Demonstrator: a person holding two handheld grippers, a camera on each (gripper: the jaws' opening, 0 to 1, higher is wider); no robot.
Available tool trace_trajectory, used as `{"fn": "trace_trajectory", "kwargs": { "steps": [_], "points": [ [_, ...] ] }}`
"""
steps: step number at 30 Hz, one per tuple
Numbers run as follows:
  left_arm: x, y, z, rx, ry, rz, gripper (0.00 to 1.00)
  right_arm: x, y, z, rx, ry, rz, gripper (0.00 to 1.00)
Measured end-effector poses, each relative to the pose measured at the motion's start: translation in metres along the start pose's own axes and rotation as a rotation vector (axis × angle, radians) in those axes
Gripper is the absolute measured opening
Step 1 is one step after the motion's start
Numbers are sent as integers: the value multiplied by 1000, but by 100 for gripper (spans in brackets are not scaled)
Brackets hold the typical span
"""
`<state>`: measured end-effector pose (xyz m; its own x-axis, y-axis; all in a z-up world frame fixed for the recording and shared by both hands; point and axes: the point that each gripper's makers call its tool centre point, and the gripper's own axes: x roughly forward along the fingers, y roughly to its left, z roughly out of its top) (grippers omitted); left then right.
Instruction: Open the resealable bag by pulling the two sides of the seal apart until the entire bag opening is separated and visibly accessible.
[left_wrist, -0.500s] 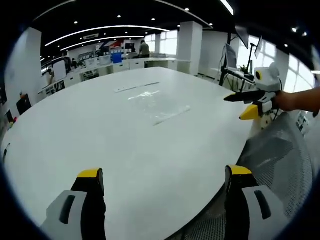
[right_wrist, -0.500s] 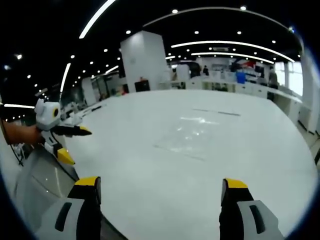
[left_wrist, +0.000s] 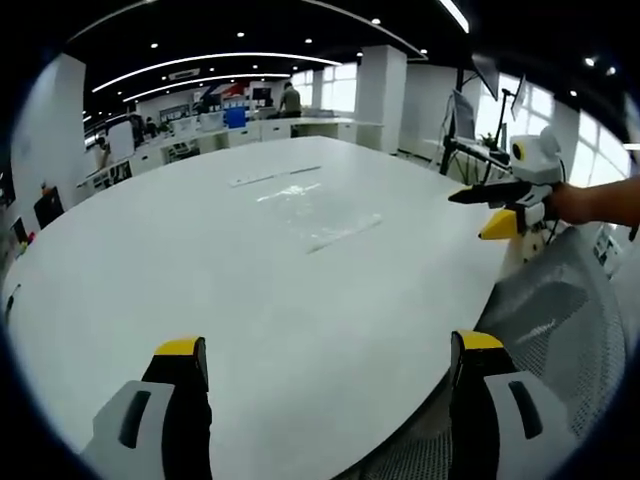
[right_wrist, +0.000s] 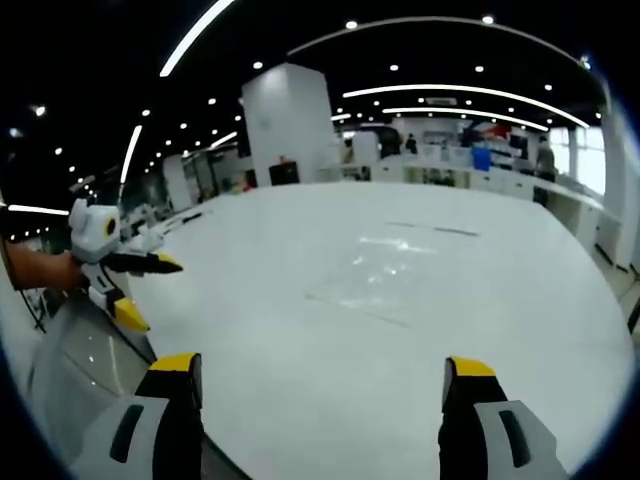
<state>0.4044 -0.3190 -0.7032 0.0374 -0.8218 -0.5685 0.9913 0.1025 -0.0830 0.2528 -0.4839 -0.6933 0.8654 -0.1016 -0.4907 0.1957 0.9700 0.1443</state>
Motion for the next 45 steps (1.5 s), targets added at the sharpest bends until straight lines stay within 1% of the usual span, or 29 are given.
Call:
{"fn": "trace_trajectory", "kwargs": {
  "steps": [11, 19, 25, 32, 34, 45],
  "points": [
    [1, 1, -1, 2, 6, 1, 99, -1, 1, 0, 0, -3, 3, 99],
    [2, 1, 1, 3, 4, 0, 99, 0, 1, -2, 6, 6, 5, 100],
    [2, 2, -1, 4, 10, -1, 99, 2, 3, -1, 6, 11, 11, 100],
    [2, 0, -3, -3, 13, -4, 99, 2, 0, -2, 4, 18, 8, 100],
    [2, 0, -3, -3, 17, -5, 99, 1, -1, -2, 5, 10, 7, 100],
    [2, 3, 0, 0, 8, 2, 99, 1, -2, -3, 7, 20, 8, 100]
  ]
}}
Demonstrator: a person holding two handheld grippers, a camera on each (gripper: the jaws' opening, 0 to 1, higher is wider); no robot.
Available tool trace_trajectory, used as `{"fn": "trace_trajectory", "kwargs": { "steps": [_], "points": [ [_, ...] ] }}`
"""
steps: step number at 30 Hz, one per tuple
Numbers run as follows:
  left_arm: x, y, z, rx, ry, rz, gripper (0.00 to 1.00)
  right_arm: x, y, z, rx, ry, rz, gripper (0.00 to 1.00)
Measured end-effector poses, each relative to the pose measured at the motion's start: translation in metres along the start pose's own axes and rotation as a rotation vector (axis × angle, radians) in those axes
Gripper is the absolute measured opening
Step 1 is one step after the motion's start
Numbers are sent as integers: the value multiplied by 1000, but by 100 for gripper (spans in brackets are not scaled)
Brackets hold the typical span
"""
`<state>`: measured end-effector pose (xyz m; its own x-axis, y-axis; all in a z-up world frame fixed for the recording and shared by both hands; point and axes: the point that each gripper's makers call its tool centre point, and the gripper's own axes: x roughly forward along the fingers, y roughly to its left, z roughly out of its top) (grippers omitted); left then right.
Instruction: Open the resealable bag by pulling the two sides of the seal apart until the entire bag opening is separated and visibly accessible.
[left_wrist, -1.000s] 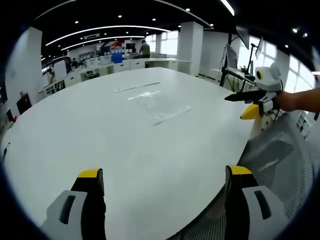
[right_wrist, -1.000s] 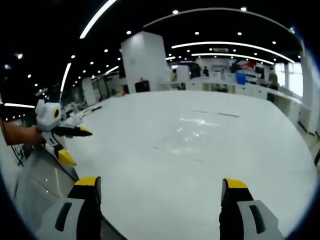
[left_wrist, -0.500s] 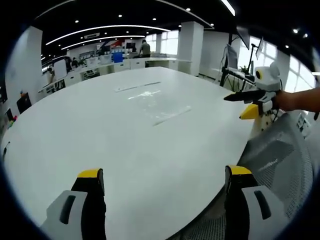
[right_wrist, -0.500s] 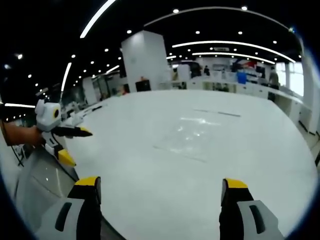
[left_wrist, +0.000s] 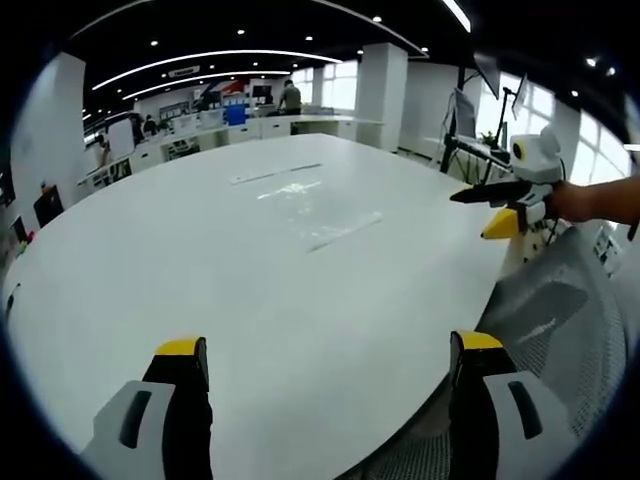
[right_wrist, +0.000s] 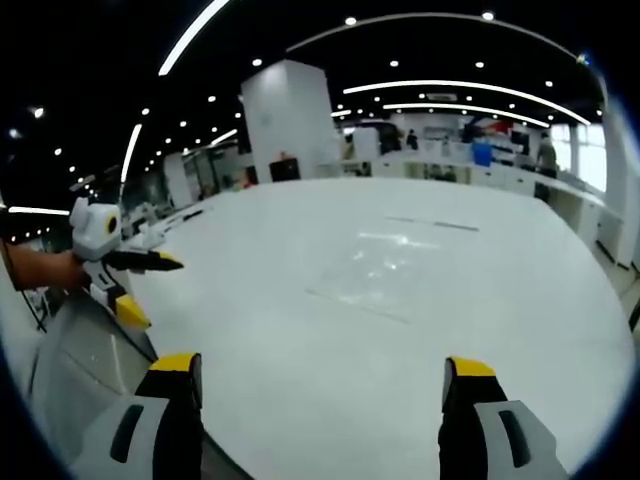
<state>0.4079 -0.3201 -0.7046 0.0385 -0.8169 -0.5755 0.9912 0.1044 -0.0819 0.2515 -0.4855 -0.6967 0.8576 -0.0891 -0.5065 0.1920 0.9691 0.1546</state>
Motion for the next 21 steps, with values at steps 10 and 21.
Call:
{"fn": "trace_trajectory", "kwargs": {
  "steps": [10, 21],
  "points": [
    [0, -2, 1, 3, 4, -5, 98, 3, 0, 2, 0, -2, 6, 100],
    [1, -6, 1, 12, 11, -14, 98, 13, 1, 13, -34, 10, 32, 99]
  ]
}}
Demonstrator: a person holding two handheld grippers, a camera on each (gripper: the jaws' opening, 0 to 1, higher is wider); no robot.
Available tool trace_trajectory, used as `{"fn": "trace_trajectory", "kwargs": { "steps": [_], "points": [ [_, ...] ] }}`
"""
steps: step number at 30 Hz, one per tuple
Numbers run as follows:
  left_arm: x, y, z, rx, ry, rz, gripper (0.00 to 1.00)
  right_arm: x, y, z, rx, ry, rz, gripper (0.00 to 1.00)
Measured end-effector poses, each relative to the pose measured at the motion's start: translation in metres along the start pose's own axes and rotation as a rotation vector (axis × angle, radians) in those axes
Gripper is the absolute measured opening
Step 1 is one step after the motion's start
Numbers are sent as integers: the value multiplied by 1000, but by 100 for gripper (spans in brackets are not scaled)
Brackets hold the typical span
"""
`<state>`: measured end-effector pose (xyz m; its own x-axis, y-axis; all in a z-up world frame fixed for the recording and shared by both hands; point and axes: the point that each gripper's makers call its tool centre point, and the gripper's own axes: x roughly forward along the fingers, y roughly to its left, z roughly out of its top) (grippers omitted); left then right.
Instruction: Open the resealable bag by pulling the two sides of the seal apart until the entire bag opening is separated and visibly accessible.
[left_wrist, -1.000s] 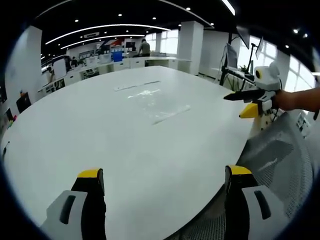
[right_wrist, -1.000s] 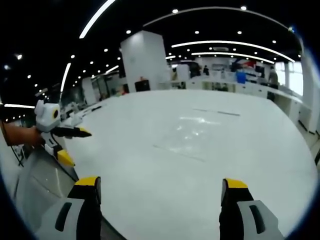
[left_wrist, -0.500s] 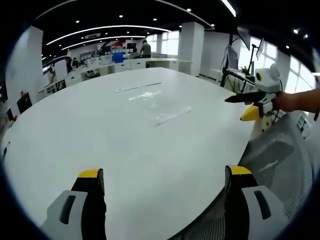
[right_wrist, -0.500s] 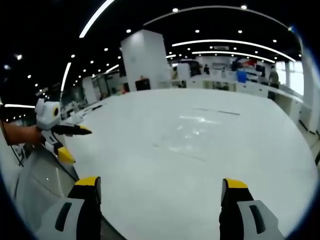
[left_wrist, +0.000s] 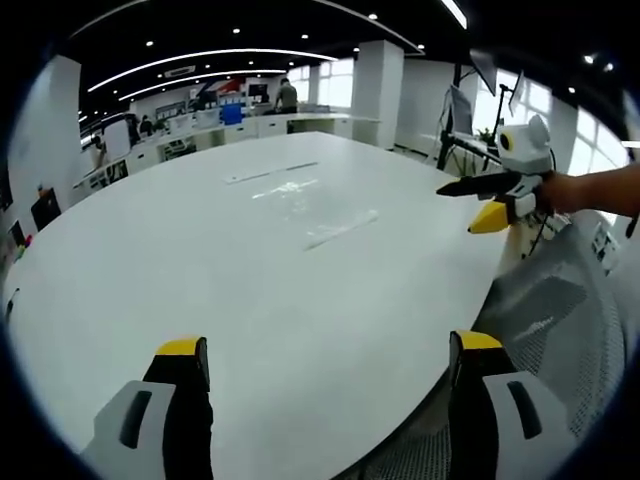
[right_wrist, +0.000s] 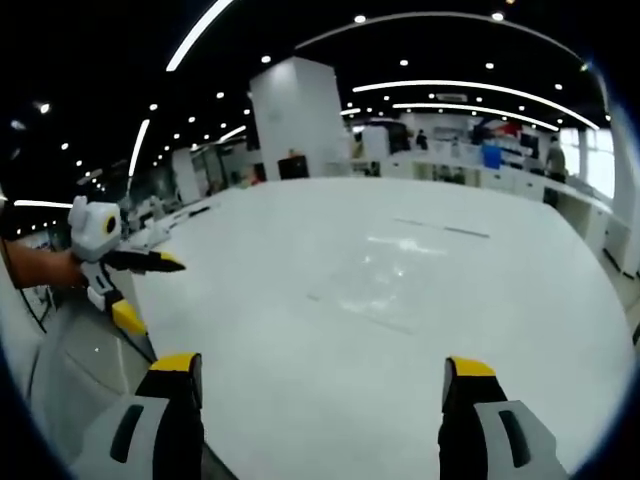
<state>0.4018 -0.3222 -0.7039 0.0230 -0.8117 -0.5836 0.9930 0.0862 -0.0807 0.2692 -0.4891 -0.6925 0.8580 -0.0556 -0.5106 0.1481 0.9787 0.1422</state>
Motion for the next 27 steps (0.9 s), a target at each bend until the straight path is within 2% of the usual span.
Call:
{"fn": "trace_trajectory", "kwargs": {
  "steps": [11, 27],
  "points": [
    [1, -3, 0, 13, 5, -7, 97, 14, -1, 13, -40, 5, 30, 99],
    [1, -3, -1, 10, 8, -10, 97, 40, -6, 28, -136, 52, 83, 97]
  ]
}}
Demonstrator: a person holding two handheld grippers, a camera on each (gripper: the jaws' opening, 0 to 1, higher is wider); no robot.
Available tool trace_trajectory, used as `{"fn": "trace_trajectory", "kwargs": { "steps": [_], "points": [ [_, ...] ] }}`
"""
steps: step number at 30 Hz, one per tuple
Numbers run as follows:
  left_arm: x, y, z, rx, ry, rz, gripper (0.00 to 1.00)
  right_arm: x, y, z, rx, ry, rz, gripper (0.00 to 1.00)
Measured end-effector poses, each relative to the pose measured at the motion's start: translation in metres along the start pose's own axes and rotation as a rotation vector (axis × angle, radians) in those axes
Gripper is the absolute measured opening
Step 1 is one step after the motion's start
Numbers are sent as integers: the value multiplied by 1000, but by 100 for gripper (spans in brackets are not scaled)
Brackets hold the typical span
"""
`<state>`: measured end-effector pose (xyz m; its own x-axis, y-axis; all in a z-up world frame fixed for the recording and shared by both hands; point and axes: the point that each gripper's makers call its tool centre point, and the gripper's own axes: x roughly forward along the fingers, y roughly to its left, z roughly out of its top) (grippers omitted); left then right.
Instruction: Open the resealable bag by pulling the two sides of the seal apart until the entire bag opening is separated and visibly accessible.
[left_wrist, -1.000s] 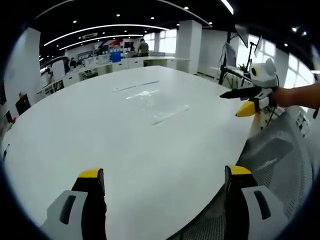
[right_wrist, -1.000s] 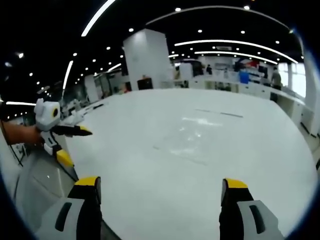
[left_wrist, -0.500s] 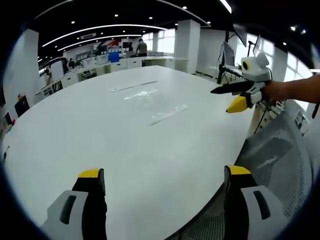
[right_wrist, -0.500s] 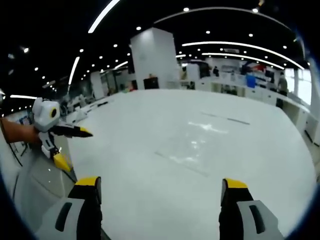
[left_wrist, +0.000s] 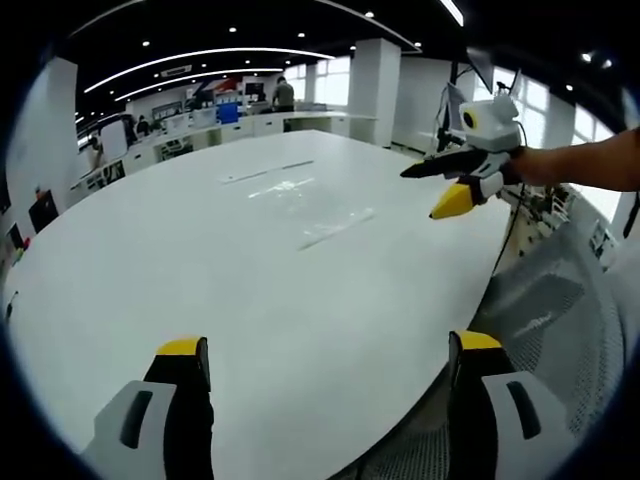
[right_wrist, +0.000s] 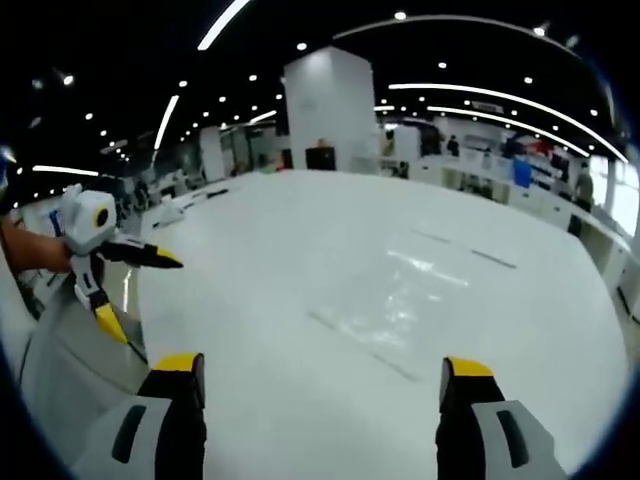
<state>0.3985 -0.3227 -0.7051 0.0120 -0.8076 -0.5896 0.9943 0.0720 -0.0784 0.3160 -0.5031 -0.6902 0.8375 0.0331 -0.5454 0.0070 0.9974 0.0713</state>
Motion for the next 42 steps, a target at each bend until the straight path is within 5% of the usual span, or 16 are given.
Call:
{"fn": "trace_trajectory", "kwargs": {
  "steps": [24, 42],
  "points": [
    [0, -1, -3, -9, 8, 0, 97, 43, -13, -29, -87, 184, 94, 84],
    [2, -2, -6, -7, 28, -8, 95, 64, -32, -44, -159, 304, 121, 59]
  ]
}}
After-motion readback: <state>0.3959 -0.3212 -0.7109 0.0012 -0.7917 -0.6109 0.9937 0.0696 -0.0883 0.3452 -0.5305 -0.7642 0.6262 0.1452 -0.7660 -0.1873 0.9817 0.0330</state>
